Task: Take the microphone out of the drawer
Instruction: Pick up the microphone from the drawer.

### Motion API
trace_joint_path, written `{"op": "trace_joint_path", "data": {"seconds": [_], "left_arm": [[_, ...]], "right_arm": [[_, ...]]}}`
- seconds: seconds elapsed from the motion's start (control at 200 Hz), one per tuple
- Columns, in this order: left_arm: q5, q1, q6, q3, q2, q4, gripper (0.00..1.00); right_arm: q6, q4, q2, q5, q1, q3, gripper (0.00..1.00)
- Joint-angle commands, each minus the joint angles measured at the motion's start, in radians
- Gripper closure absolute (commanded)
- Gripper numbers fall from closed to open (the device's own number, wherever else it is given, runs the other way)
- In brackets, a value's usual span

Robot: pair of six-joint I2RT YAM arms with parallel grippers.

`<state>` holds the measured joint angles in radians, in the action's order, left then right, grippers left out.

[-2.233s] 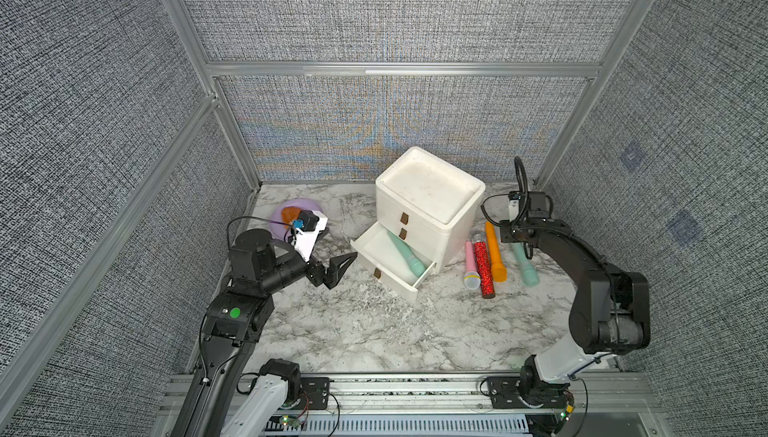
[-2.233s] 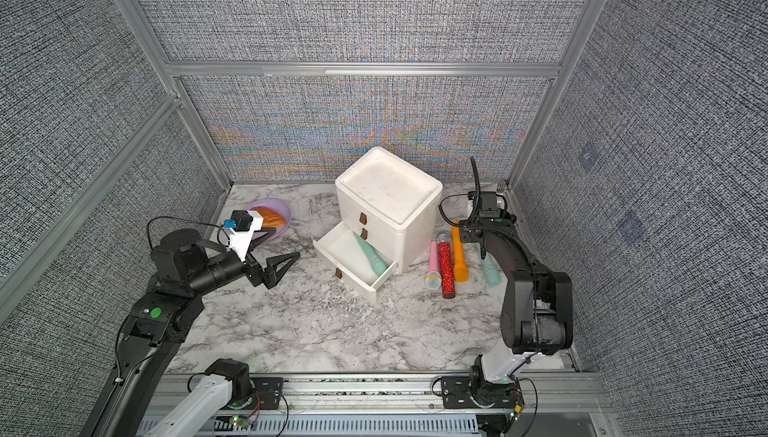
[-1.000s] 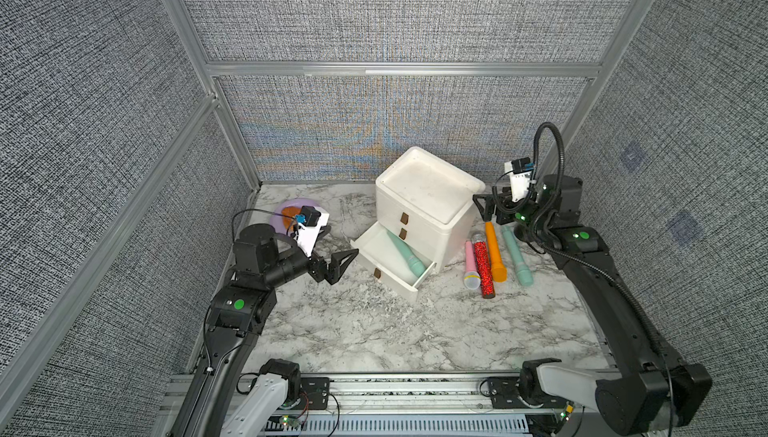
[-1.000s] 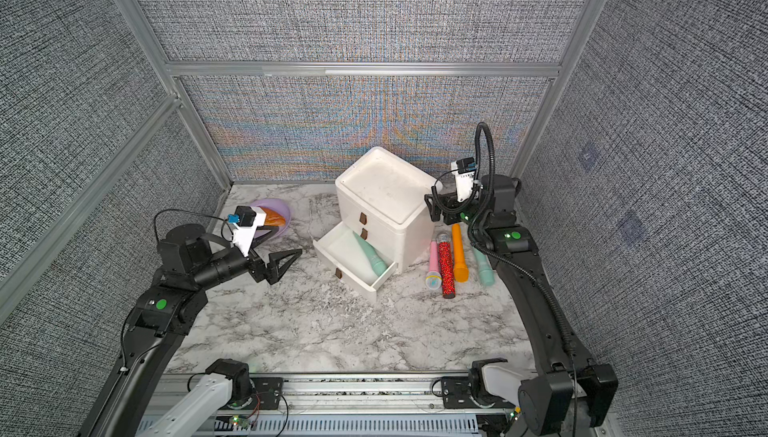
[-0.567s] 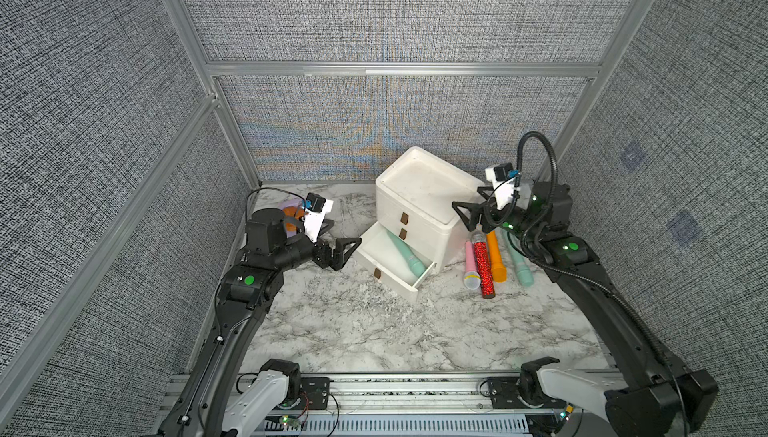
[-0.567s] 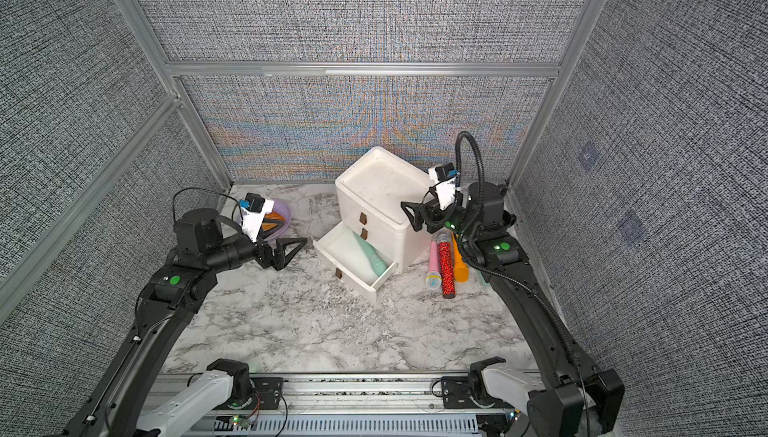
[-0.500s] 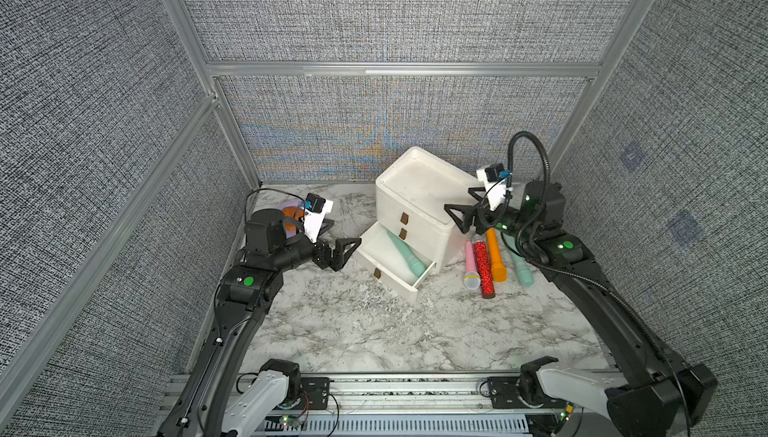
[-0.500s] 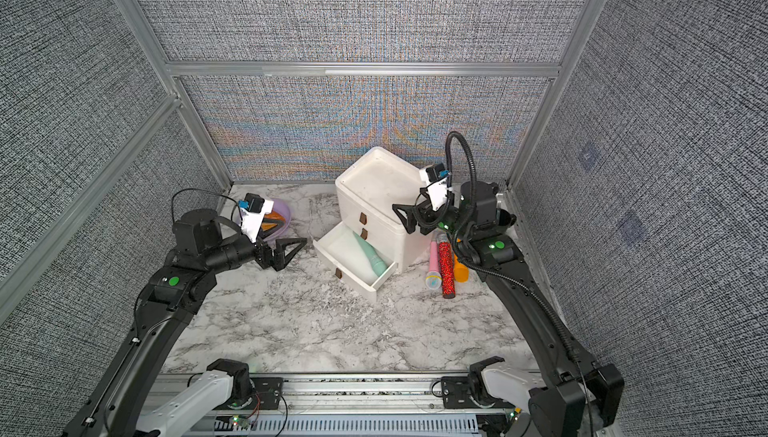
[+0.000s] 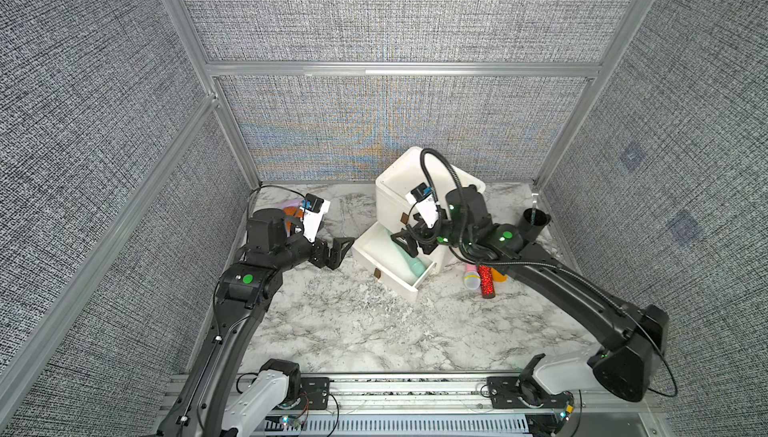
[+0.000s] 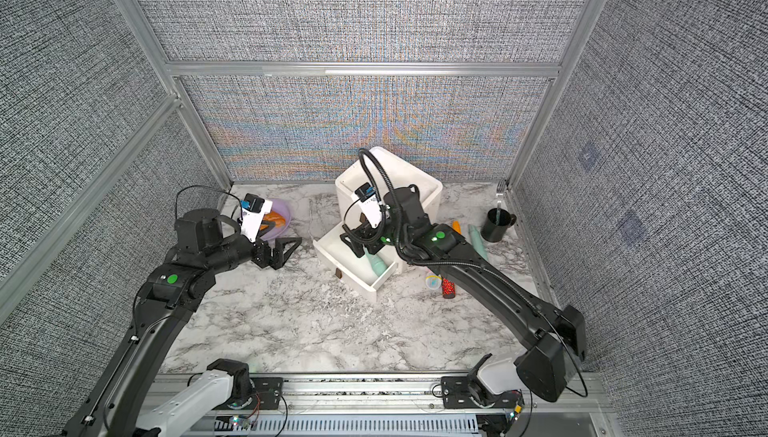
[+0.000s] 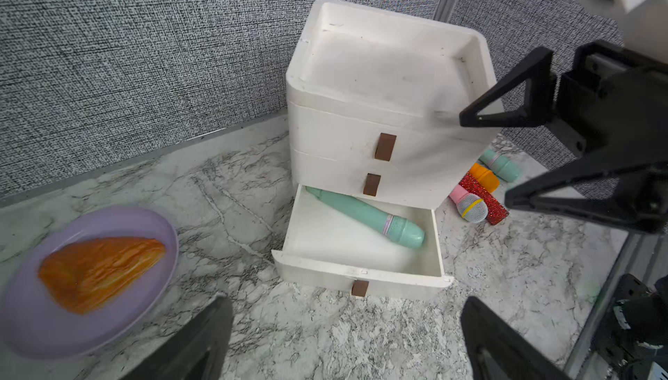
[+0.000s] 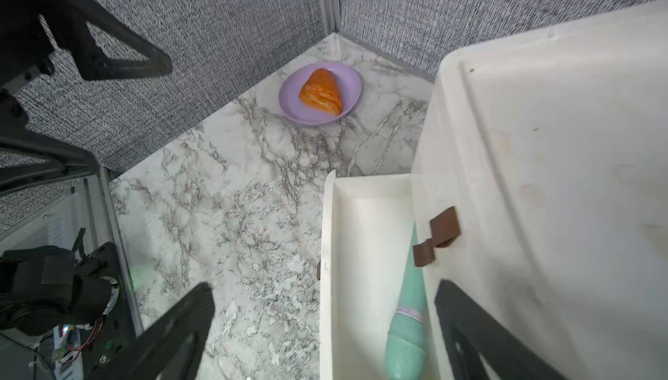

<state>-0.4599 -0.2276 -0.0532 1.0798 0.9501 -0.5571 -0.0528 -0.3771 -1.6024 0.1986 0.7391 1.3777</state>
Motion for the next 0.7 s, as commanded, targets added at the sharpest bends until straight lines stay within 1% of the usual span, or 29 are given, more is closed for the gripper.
{"op": "trace_joint_path", "data": {"seconds": [0.0, 0.09, 0.23, 0.49, 0.606, 0.696], "left_arm": [[0.053, 0.001, -0.016, 0.006, -0.009, -0.023, 0.00], [0.073, 0.001, -0.016, -0.005, -0.031, -0.012, 0.00], [0.110, 0.002, -0.016, -0.011, -0.055, -0.008, 0.00], [0.101, 0.002, -0.018, -0.023, -0.085, -0.004, 0.00], [0.092, 0.002, -0.016, -0.023, -0.088, -0.002, 0.00], [0.087, 0.002, -0.017, -0.026, -0.091, 0.001, 0.00]], "right_arm": [[-0.039, -0.060, -0.049, -0.094, 0.044, 0.039, 0.02], [-0.060, -0.077, -0.098, -0.145, 0.077, 0.056, 0.02], [-0.099, -0.079, -0.164, -0.172, 0.093, 0.054, 0.02], [-0.155, -0.043, -0.278, -0.238, 0.100, 0.024, 0.02], [-0.178, -0.014, -0.306, -0.279, 0.098, -0.002, 0.03], [-0.188, -0.002, -0.322, -0.303, 0.094, -0.016, 0.07]]}}
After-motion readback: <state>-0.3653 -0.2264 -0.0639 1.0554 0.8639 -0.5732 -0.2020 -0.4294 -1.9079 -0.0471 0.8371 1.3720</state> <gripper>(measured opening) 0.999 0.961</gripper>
